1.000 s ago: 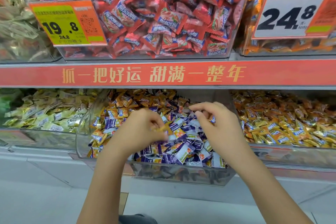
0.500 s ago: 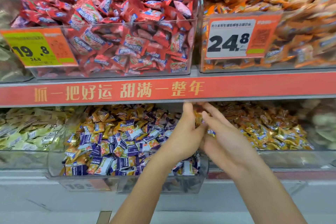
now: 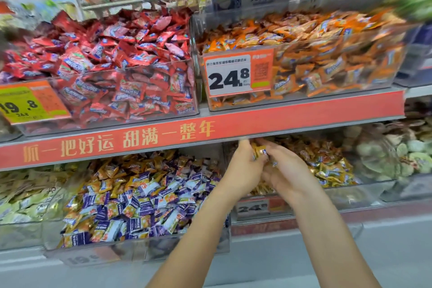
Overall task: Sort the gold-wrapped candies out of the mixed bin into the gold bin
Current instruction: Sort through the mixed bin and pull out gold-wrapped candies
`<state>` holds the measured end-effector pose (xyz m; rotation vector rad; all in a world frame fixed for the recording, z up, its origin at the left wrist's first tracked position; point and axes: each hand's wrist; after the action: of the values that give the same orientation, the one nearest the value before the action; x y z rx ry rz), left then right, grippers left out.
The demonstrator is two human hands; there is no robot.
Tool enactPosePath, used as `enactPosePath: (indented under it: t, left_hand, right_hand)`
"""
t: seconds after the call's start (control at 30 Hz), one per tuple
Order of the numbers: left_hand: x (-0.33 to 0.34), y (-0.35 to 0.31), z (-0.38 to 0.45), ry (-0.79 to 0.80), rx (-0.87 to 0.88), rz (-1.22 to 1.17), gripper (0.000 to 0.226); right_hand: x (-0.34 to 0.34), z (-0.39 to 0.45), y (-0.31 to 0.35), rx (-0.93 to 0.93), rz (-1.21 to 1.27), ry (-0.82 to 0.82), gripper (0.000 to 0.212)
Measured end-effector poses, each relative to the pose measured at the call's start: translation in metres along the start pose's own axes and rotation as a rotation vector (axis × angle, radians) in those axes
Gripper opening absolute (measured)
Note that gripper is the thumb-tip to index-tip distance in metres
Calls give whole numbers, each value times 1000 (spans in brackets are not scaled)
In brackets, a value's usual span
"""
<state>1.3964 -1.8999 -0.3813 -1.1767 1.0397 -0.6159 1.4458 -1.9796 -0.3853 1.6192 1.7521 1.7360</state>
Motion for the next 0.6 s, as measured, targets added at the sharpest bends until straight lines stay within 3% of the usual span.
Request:
enactPosePath:
  t: [0.13, 0.2, 0.27, 0.33, 0.4, 0.5, 0.6]
  left_hand:
    - [21, 5, 17, 21, -30, 29, 42]
    - [23, 13, 22, 40, -58, 163, 60]
    - [19, 19, 18, 85, -70, 277, 71]
    - [10, 15, -2, 138, -76, 329, 69]
    - [-2, 13, -32, 193, -49, 112, 52]
    - [-31, 14, -77, 35, -159, -328, 26]
    - [-75, 44, -98, -239, -188, -315, 27]
  right_hand:
    - [-25, 9, 13, 69, -56, -39, 36]
    - [-28, 15, 19, 96, -340, -118, 55]
    - [-32, 17, 23, 15, -619, -217, 59]
    - [-37, 14, 20, -117, -767, -214, 58]
    - [-38, 2, 14, -240, -906, -147, 53]
    - [-25, -18, -4, -608, -1023, -136, 23]
    - [5, -30, -25, -775, -1103, -55, 19]
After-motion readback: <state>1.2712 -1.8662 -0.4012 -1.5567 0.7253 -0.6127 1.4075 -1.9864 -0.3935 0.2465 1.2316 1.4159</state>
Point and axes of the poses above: each hand's wrist, its own z-axis towards the middle knuckle, its own x-axis out of the palm, y = z × x, and after that the axes turned 4 degrees about -z, right-handed
